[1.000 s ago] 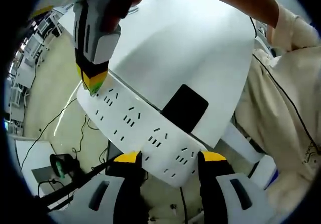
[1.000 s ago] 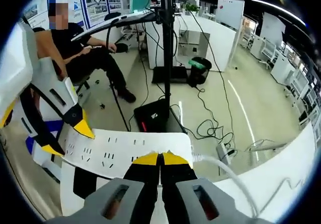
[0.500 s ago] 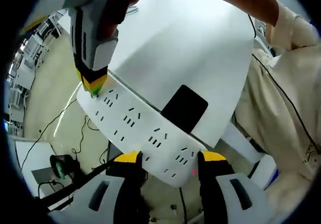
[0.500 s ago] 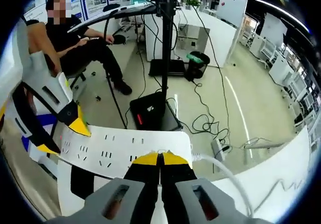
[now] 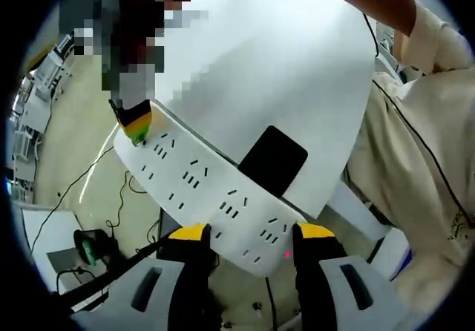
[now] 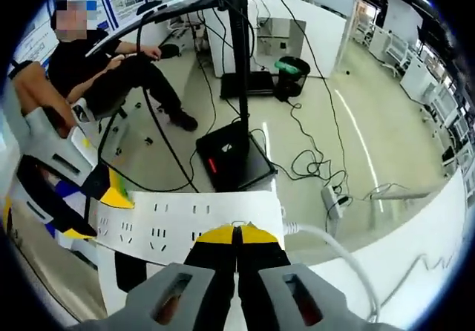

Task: Pick up the power strip scattered on the table, fix it on the side mounting bracket of the table, and press the switch

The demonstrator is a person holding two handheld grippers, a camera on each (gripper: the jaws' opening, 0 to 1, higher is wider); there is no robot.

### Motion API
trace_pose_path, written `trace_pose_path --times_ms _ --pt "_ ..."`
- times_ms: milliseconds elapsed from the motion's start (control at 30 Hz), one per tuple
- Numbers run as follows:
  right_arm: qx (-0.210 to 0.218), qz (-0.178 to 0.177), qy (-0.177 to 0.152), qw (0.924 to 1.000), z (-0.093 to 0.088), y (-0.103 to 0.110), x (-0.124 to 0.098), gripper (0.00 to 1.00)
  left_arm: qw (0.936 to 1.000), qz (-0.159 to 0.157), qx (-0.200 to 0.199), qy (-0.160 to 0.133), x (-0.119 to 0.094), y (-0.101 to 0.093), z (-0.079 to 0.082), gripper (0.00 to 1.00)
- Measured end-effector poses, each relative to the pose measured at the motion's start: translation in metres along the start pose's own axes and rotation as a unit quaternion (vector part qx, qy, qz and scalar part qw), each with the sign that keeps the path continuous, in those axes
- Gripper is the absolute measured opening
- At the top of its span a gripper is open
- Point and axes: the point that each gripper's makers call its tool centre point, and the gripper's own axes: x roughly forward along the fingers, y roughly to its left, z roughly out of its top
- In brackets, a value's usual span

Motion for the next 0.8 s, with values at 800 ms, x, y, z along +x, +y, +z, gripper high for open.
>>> trace_pose_path --times_ms 800 --pt "0.035 -0.002 0.065 0.9972 -0.0074 0.0002 -0.0024 0.0 1.0 -0.005 0.005 0.005 -0.0007 0.0005 0.0022 0.49"
